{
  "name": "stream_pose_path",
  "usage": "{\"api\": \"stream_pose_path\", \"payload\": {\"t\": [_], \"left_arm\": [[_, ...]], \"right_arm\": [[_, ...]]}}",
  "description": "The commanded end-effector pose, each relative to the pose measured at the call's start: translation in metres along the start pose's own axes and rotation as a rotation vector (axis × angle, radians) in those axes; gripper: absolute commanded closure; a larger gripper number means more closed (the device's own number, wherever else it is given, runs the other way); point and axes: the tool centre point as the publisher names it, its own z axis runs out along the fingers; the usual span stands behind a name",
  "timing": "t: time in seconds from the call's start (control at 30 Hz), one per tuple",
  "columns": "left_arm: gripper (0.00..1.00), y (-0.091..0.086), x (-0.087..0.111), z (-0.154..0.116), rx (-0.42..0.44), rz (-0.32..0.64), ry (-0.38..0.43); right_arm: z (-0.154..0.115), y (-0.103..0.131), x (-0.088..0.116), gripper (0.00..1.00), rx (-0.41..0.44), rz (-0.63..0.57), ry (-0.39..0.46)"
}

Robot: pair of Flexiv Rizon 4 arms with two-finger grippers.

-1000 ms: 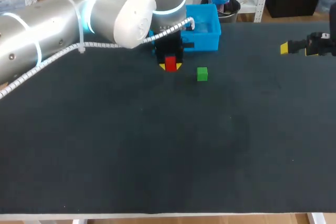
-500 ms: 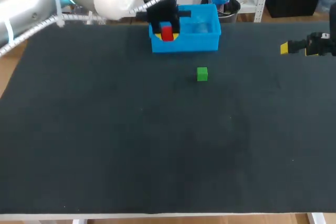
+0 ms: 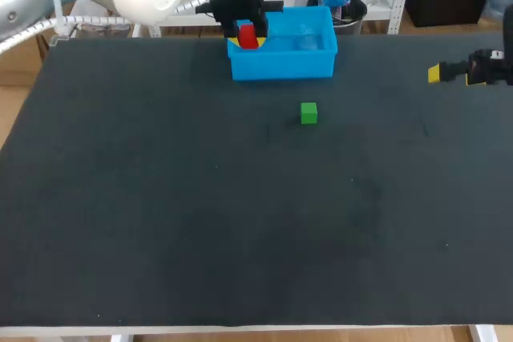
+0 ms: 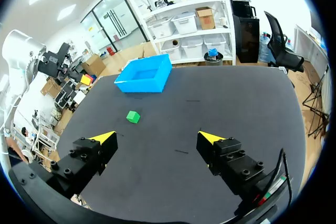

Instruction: Use the left arm to pick the red cube and place it into the blue plastic box first, then use the right arm to grasp the green cube and put it into the same blue plastic box after the first action is fully finished.

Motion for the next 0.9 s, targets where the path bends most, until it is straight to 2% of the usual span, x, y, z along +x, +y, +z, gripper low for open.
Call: {"api": "stream_pose_path", "payload": {"t": [0.03,0.67,0.9], "left_arm": [[1.00,0.002,0.003,-0.001,0.005,0.000,-0.006],[1.00,0.002,0.003,-0.001,0.005,0.000,-0.006],[1.00,0.007,-0.018,-0.002,0.116,0.063,-0.108]], "right_arm": [[0.001,0.000,0.000,0.00,0.002,0.000,0.000],[0.001,0.000,0.000,0.00,0.002,0.000,0.000],[0.001,0.000,0.000,0.00,0.002,0.000,0.000]]}}
